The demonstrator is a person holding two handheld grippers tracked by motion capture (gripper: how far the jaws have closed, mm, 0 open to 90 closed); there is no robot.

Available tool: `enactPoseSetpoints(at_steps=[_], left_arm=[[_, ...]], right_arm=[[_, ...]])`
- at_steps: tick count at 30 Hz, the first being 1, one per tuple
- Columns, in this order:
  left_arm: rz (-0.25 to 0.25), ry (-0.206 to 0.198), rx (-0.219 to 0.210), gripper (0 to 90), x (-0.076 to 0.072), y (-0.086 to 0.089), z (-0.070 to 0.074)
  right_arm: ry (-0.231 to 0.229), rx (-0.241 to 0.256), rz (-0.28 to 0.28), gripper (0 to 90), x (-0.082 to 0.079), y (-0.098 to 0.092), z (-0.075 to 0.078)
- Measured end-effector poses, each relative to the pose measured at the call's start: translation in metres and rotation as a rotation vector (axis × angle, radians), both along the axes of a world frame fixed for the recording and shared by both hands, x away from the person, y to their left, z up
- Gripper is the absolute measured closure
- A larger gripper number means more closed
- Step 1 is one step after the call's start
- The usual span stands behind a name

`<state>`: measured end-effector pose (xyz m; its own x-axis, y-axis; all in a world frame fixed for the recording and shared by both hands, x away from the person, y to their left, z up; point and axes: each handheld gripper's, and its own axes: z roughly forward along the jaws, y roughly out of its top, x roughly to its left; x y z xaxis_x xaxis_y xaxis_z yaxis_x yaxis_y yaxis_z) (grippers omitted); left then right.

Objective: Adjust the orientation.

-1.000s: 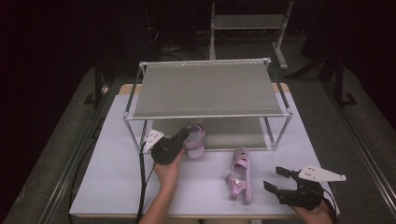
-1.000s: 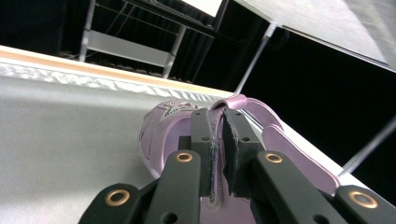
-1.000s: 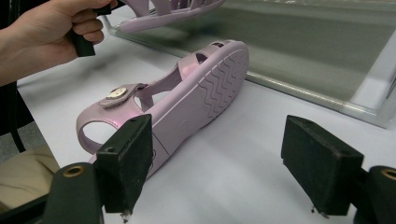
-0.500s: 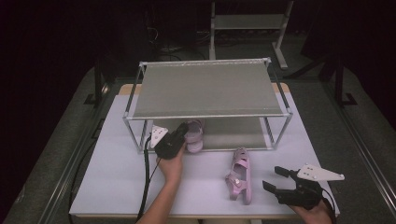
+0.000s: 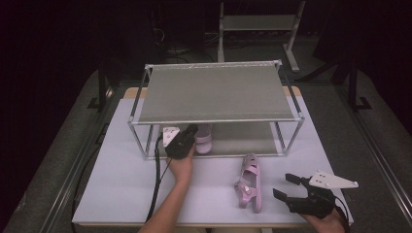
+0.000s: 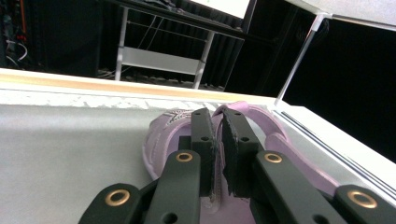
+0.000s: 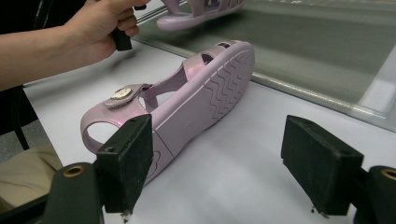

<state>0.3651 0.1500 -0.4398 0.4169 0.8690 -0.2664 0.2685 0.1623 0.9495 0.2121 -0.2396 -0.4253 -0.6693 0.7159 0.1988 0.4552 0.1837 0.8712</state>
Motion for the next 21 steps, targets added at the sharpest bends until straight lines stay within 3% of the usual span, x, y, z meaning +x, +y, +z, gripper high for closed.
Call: enactPoseSetpoints(at_steps=[6,8,10,21], left_arm=[[0.014,0.038,-0.018,83.7,0.0039,-0.0055,-0.0015],[-0.001,0.052,0.034,83.7,0.0054,-0.0039,-0.0039],[-0.027,0.061,0.043,83.2,0.0055,-0.0048,-0.0055],[-0.056,0.081,0.066,78.8,0.0011,-0.0064,-0.0043]], right_arm=[[-0.002,-0.001,0.005,24.8,-0.0014,0.0004,0.0006],[-0.005,0.0,0.005,24.8,-0.0021,0.0004,0.0009],[-0.005,0.0,0.005,24.8,-0.0023,0.0004,0.0009],[-0.009,-0.007,0.01,24.8,-0.0029,0.0021,0.0014]])
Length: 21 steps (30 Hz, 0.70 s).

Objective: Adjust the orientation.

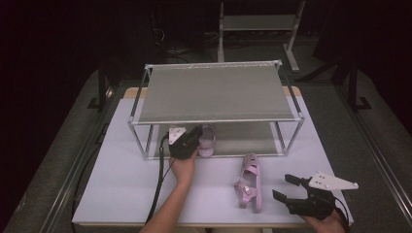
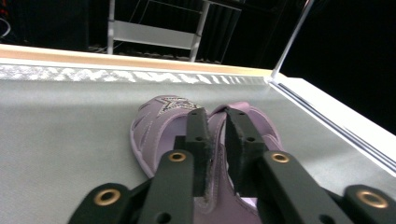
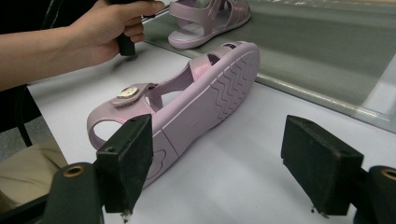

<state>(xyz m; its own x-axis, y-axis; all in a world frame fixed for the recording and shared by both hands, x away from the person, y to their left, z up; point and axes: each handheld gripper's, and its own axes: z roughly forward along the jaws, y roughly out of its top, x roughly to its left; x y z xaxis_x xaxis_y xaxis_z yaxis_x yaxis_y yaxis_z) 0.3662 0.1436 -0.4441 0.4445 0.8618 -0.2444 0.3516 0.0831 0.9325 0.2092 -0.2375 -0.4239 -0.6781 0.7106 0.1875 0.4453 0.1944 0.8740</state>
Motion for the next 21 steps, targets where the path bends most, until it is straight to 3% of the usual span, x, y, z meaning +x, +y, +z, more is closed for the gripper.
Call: enactPoseSetpoints(at_steps=[3,4,8,10,16,21], left_arm=[[-0.004,0.008,-0.035,71.6,-0.002,0.001,0.003],[-0.009,0.005,-0.027,70.4,-0.003,0.002,0.005],[-0.03,-0.001,-0.054,67.6,-0.012,0.004,0.009],[-0.032,0.018,-0.079,67.5,-0.017,0.006,0.009],[-0.057,0.014,-0.089,67.5,-0.032,0.013,0.012],[-0.078,0.039,-0.09,67.5,-0.046,0.02,0.012]], right_arm=[[0.003,-0.002,0.003,24.8,0.0,0.0,0.0],[0.003,-0.003,0.003,24.8,0.0,0.0,0.0],[0.002,-0.007,0.006,24.8,0.0,0.001,0.0],[0.001,-0.009,0.006,24.8,0.0,0.001,0.0],[-0.002,-0.012,0.011,24.8,0.0,0.003,0.001],[-0.001,-0.014,0.015,24.8,0.001,0.005,0.001]])
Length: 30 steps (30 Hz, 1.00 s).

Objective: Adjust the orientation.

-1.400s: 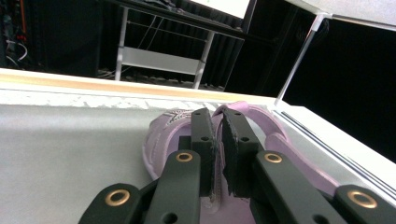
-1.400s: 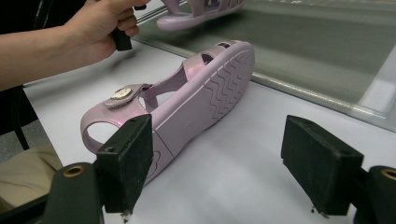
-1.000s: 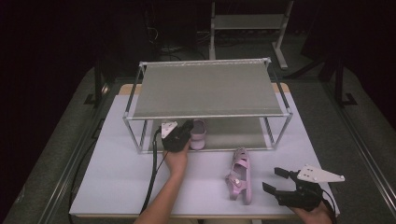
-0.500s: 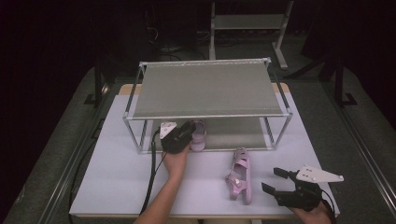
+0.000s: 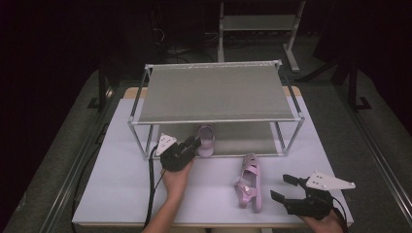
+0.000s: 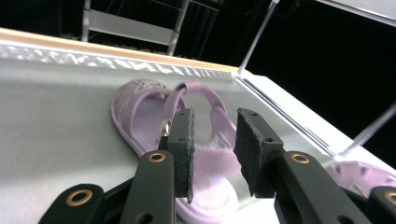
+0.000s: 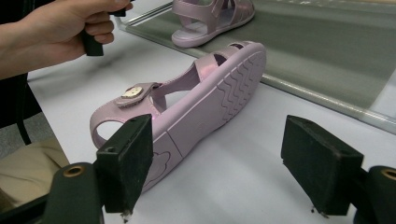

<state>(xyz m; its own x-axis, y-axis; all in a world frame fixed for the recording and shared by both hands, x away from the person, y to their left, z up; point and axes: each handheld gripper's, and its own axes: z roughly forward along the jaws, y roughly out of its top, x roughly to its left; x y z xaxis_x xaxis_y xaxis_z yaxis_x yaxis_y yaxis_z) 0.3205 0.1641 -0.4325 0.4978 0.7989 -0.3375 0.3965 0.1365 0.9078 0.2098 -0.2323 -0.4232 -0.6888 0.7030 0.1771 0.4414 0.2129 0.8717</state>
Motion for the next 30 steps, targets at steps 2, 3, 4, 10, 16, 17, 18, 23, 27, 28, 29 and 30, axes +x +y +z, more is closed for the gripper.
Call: enactPoseSetpoints(at_steps=[2,3,4,10,16,17,18,23,27,28,29,30], left_arm=[[-0.005,0.0,-0.005,67.5,-0.005,0.001,0.0],[-0.019,0.008,-0.003,67.5,-0.009,0.001,0.0],[-0.028,0.009,0.002,67.5,-0.01,0.001,0.0],[-0.071,0.012,-0.022,66.0,-0.02,0.005,0.005],[-0.149,-0.001,-0.006,61.8,-0.033,0.008,0.012],[-0.163,-0.002,-0.008,61.0,-0.035,0.009,0.014],[-0.179,-0.005,-0.013,60.0,-0.036,0.01,0.015],[-0.238,-0.048,0.02,52.7,-0.043,0.02,0.021],[-0.267,-0.069,0.013,49.2,-0.049,0.032,0.023],[-0.273,-0.072,0.008,48.5,-0.05,0.035,0.023],[-0.278,-0.067,0.002,47.7,-0.05,0.038,0.023],[-0.278,-0.067,0.001,47.1,-0.051,0.041,0.023]], right_arm=[[0.002,-0.002,0.001,24.8,0.0,0.001,0.0],[0.002,-0.003,0.001,24.8,0.0,0.001,0.0],[0.002,-0.002,0.0,24.8,0.0,0.001,0.0],[-0.007,0.001,0.012,31.4,-0.001,0.002,0.001],[-0.003,0.005,0.049,37.5,0.0,0.008,0.004],[-0.005,0.003,0.053,38.2,0.0,0.009,0.005],[-0.001,0.0,0.058,39.3,0.0,0.01,0.005],[0.019,-0.005,0.056,44.2,0.001,0.015,0.01],[0.019,-0.002,0.055,51.0,0.004,0.02,0.016],[0.02,-0.006,0.054,52.8,0.005,0.021,0.017],[0.014,-0.011,0.057,54.3,0.005,0.023,0.019],[0.009,-0.017,0.062,55.6,0.006,0.026,0.02]])
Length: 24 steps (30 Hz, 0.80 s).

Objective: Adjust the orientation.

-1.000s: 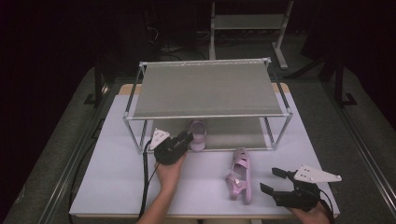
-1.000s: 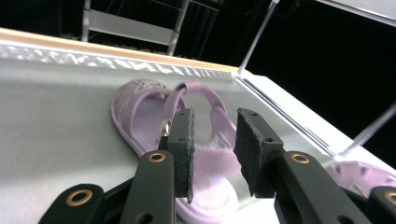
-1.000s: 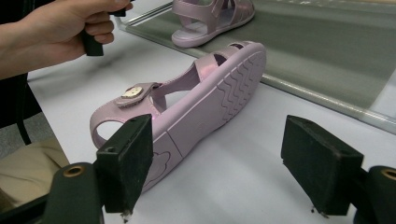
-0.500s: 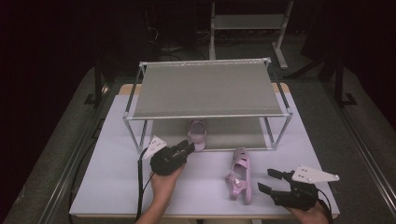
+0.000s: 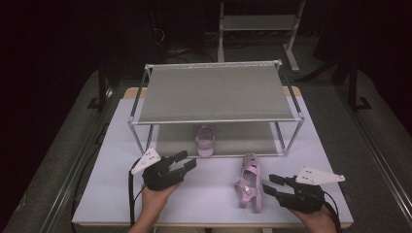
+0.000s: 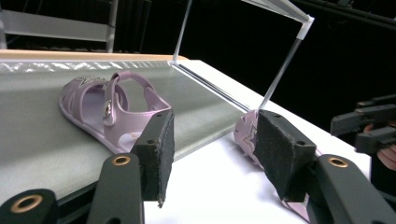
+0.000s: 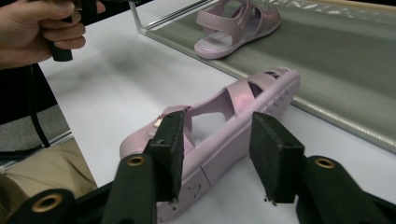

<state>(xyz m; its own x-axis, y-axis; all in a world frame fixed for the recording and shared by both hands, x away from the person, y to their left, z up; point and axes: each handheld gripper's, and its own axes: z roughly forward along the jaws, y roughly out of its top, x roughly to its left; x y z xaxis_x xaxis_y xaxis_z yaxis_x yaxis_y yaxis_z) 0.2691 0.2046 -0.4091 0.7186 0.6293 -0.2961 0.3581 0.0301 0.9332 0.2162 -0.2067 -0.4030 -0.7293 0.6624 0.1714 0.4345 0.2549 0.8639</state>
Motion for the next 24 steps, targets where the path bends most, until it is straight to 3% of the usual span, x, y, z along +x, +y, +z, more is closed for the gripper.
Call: enactPoseSetpoints(at_steps=[8,12,15,17,19,24], left_arm=[[-0.023,0.0,0.007,40.6,-0.008,0.016,0.0],[-0.039,0.028,0.003,38.1,-0.012,0.021,-0.002],[-0.051,0.022,0.008,37.2,-0.015,0.023,-0.002],[-0.078,0.045,-0.019,34.6,-0.014,0.025,-0.006],[-0.067,0.041,-0.055,34.5,-0.014,0.029,-0.009],[-0.066,0.02,-0.048,32.8,-0.013,0.033,-0.005]], right_arm=[[0.009,-0.018,0.022,67.2,0.014,0.01,0.005],[0.045,0.001,0.018,68.7,0.022,0.014,0.001],[0.052,-0.023,0.021,68.6,0.023,0.02,-0.005],[0.047,-0.031,0.027,68.6,0.022,0.023,-0.006],[0.049,-0.037,0.024,68.7,0.022,0.024,-0.005],[0.029,-0.043,0.018,68.3,0.02,0.023,-0.007]])
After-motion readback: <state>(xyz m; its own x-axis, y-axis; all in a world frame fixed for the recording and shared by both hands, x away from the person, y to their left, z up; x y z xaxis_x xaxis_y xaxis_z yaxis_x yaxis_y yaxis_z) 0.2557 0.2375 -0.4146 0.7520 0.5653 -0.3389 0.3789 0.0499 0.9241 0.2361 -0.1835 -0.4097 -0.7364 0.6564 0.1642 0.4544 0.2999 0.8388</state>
